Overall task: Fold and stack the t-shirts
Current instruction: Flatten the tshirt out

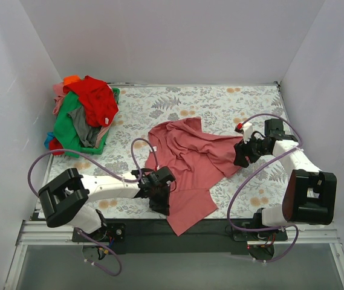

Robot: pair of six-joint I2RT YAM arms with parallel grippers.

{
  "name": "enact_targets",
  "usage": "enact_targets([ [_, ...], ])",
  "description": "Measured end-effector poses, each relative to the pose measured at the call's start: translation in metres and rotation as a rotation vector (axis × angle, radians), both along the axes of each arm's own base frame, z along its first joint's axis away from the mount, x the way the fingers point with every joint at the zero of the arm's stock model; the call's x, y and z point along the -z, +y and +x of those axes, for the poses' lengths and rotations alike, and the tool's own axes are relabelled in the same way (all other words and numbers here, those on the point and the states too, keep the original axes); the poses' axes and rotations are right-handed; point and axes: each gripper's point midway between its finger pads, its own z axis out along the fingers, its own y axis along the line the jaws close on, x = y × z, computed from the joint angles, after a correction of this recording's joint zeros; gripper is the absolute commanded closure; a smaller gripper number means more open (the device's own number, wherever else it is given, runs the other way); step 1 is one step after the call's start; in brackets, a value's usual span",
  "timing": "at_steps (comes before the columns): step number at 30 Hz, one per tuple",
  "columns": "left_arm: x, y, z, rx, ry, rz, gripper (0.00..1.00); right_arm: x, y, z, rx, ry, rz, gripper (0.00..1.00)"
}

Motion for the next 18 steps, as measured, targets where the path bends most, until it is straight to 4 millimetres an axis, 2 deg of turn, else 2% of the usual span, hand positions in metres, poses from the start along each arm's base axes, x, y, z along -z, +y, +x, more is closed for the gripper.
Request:
enact_targets([
  [4, 0.0, 0.011, -0.008, -0.008, 0.017, 0.013, 1.0, -0.001, -0.008, 0.006, 0.019, -0.005, -0.044, 0.29],
  [11, 0.0, 0.021, -0.013, -0.024, 0.026, 0.022, 1.0, -0.019, -0.022, 0.049, 0.083, -0.058, -0.1, 0.33],
  [18, 0.0, 0.023, -0.014, -0.024, 0.024, 0.023, 1.0, -0.005, -0.03, 0.066, 0.113, -0.009, -0.131, 0.33],
])
